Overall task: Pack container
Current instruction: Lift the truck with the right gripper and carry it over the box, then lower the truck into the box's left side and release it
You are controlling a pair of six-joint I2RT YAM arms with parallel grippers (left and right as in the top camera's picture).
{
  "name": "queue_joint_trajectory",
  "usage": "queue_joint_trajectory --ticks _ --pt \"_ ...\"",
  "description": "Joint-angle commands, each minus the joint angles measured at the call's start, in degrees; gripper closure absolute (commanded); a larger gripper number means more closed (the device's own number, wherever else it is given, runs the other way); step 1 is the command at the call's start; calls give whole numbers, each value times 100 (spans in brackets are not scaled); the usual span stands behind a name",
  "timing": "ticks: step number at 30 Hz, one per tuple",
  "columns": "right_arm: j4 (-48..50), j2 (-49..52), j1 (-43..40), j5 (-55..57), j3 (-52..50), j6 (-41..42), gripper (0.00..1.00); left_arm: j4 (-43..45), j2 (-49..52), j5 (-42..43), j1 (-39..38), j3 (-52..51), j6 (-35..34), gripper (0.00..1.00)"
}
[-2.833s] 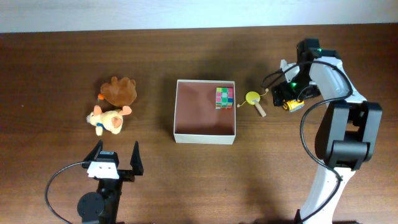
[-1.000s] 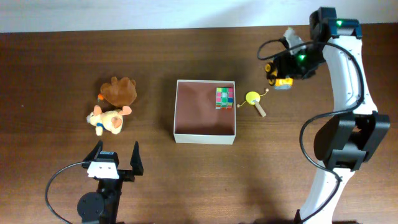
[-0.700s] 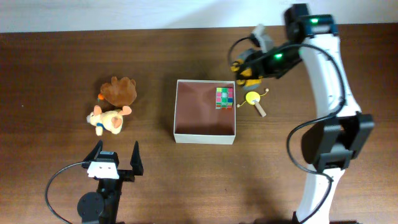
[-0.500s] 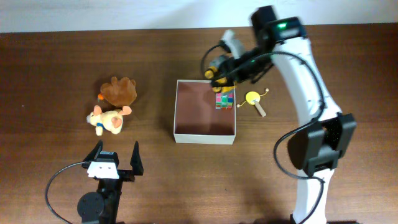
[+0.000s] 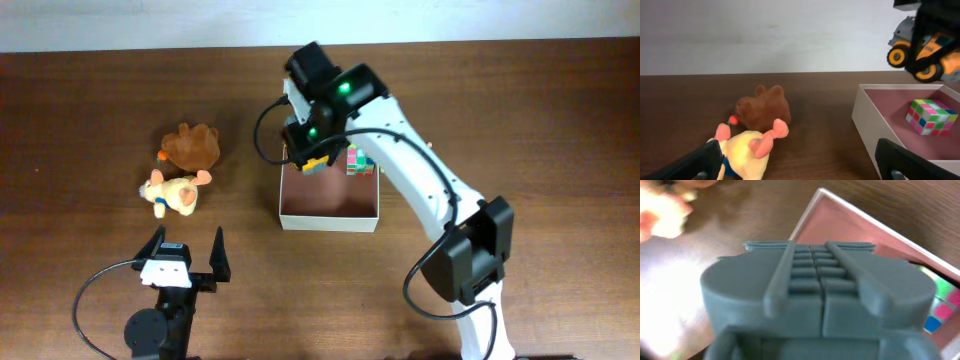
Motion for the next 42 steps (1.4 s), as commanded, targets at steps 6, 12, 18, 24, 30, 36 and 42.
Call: queue_joint_trajectory --ticks 6,12,18,24,30,36,42 --pt "243 487 243 1215 0 1429 40 -2 -55 63 35 -35 50 1" --pt "374 695 240 1231 -20 1742 40 -2 -55 61 35 -35 50 1" --pt "551 822 247 1213 -33 2151 40 -2 -55 63 35 -35 50 1" --pt "691 1056 273 1191 -33 2319 40 -2 -55 63 35 -35 50 1" --pt "785 1145 273 1193 -33 2315 40 -2 -55 63 35 -35 50 1" --pt "914 1145 273 1193 -33 2269 39 -2 -55 61 35 -35 50 1" --pt "973 1147 273 1193 -33 2223 35 -2 -55 63 35 -35 50 1"
